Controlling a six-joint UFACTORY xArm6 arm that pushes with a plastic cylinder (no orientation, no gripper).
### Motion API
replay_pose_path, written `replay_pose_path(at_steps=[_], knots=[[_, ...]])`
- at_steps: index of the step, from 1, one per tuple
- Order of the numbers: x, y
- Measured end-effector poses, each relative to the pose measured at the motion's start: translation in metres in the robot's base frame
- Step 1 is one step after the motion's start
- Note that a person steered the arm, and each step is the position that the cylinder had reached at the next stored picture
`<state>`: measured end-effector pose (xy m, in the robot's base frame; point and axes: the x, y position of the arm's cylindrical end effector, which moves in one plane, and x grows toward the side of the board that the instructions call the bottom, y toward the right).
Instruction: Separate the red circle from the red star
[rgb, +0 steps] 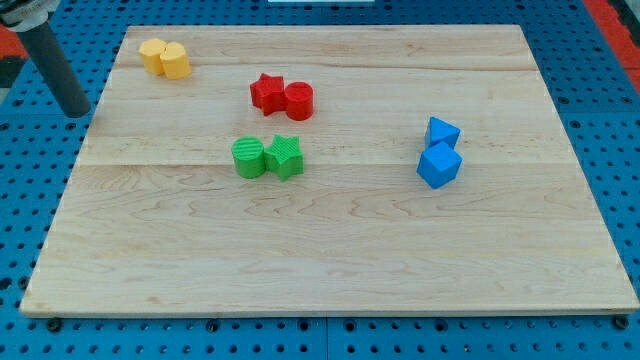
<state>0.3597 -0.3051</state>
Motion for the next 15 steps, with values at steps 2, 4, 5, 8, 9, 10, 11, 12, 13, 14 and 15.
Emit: replay_pose_path(at_steps=[2, 4, 5, 8, 9, 10, 11, 12, 13, 14, 15], knots=[[0.000, 0.010], [-0.010, 0.067], [-0.039, 0.121], [-0.008, 0.336], [-0.030, 0.359], [-0.002, 0.389], [0.015, 0.390], [0.029, 0.390], [0.029, 0.406], [0.071, 0.349], [0.137, 0.344]])
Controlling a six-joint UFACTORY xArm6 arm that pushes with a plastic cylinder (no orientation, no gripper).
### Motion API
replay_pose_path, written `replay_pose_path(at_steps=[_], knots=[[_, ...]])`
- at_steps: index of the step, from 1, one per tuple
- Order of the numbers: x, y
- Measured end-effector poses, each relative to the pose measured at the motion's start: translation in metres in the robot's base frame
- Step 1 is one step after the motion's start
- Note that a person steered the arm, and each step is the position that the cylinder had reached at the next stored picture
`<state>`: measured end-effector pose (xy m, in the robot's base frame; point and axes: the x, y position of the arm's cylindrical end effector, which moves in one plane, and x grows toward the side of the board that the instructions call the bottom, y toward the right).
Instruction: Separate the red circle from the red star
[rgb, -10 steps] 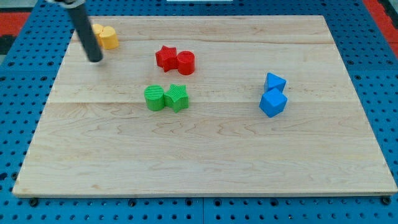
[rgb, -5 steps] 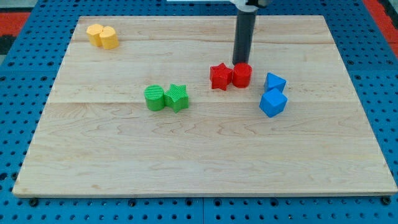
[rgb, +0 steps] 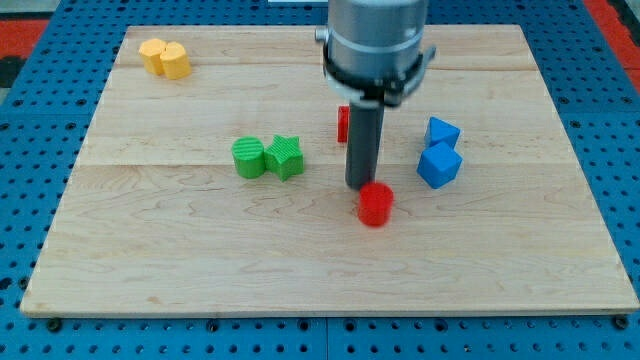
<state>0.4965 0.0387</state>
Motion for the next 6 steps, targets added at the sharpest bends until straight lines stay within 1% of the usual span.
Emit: replay_pose_path(at_steps=[1, 2, 3, 4, 5, 6], knots=[[0.029, 0.004], [0.005, 0.047], [0.041, 0.071], [0.065, 0.005], [0.061, -0.032], [0.008, -0.023]])
